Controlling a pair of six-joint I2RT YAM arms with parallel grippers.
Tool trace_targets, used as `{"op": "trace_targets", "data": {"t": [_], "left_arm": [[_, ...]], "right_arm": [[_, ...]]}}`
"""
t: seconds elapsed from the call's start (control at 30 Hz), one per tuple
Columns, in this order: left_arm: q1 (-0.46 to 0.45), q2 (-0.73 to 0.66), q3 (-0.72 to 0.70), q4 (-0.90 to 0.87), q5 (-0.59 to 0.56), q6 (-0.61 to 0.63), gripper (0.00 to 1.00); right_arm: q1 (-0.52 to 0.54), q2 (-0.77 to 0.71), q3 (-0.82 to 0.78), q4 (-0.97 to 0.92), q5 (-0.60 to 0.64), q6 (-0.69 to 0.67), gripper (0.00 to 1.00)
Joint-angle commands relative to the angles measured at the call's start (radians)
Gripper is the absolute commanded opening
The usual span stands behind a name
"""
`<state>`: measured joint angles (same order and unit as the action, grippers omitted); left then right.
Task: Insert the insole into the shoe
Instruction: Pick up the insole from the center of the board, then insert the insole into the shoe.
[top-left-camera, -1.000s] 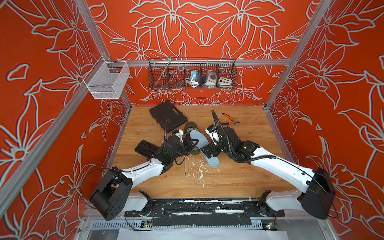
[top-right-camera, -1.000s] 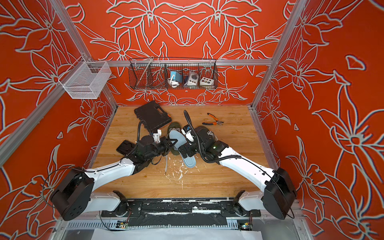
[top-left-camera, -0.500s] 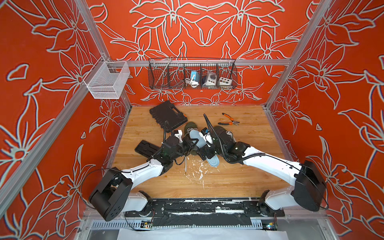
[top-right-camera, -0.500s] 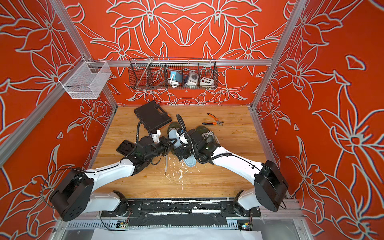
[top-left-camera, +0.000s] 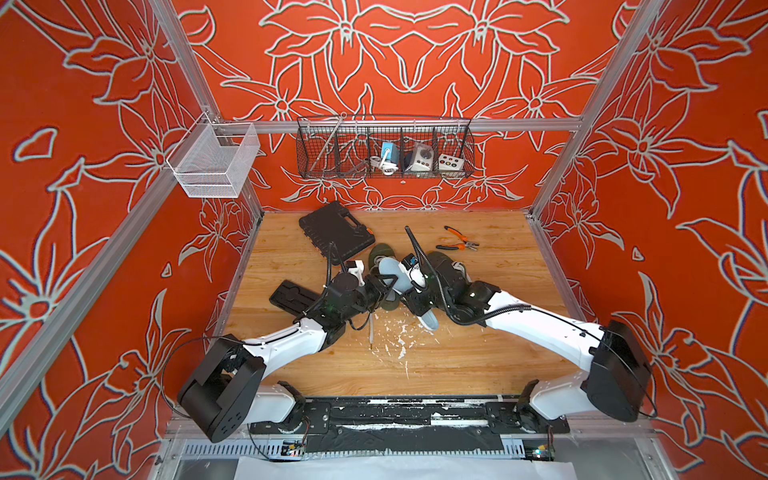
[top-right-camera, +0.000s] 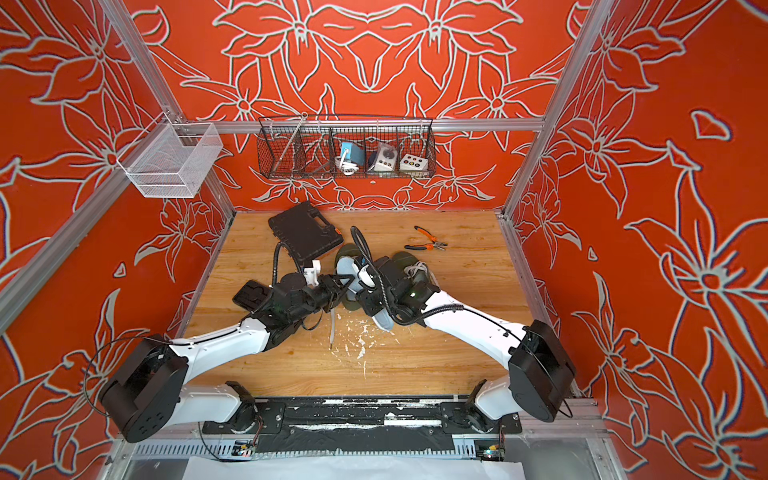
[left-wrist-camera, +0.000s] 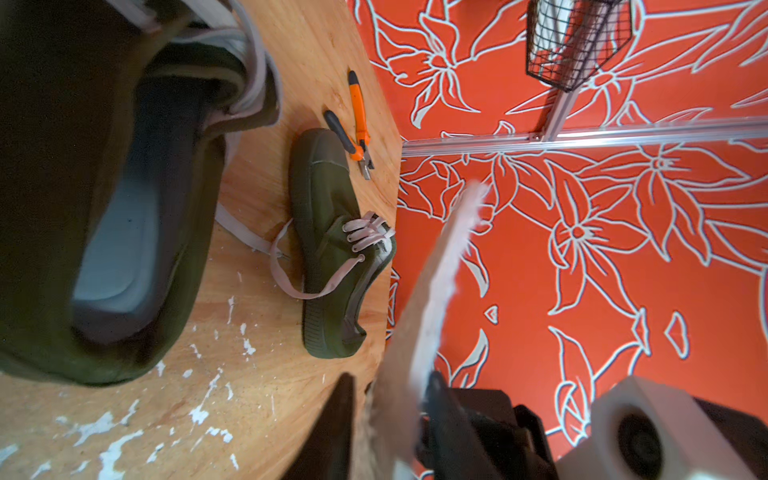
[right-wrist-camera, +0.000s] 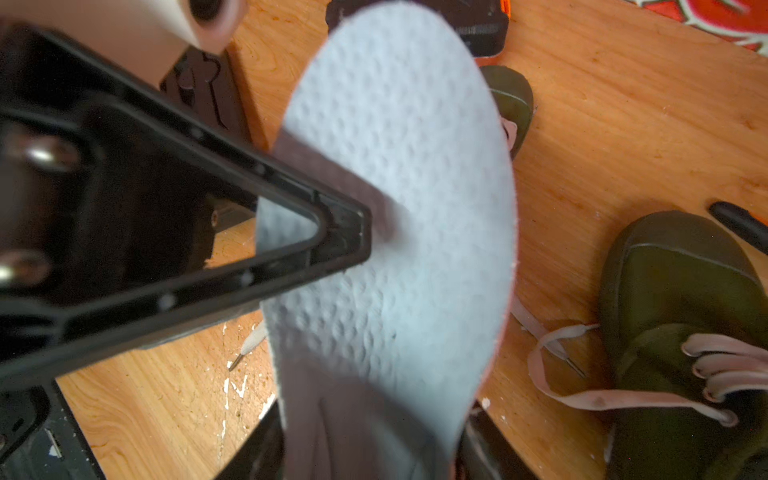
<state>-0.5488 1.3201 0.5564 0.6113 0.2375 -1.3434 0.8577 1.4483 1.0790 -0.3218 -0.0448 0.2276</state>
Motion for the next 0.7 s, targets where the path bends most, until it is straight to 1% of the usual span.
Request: {"op": "trace_targets", "data": {"t": [0.0,0.07,0.13,0.2,0.3,0.4,0.5,0.57,0.67], "left_arm": [[0.003,-0.013,0.003,-0.002,-0.001,0.023,0.49],[0.004,-0.019,0.019,-0.035,-0.009,0.05,0.57],[0.003,-0.029,0.034,-0.072,-0.023,0.081,0.6],[0.004,-0.042,0.053,-0.122,-0.044,0.119,0.62],[0.004,-0.055,0.075,-0.179,-0.071,0.181,0.63],[0.004,-0.037,0.124,-0.252,-0.08,0.28,0.63],[-0.006,0.018,0.222,-0.342,-0.078,0.443,0.61],[-0.031,0.08,0.313,-0.435,-0.088,0.603,0.59],[-0.089,0.179,0.453,-0.538,-0.127,0.818,0.57]], "right_arm": [[0.001,0.041,0.087,-0.159,0.052,0.008,0.47],[-0.003,0.055,0.118,-0.237,0.066,0.007,0.42],[-0.011,0.055,0.129,-0.299,0.082,0.014,0.39],[-0.033,0.047,0.133,-0.359,0.081,0.02,0.38],[-0.076,0.029,0.135,-0.452,0.077,0.024,0.34],[-0.131,0.005,0.131,-0.538,0.08,0.017,0.32],[-0.198,-0.018,0.131,-0.623,0.104,0.011,0.26],[-0.252,-0.042,0.124,-0.667,0.109,0.006,0.22],[-0.325,-0.081,0.114,-0.713,0.132,0.006,0.22]]}}
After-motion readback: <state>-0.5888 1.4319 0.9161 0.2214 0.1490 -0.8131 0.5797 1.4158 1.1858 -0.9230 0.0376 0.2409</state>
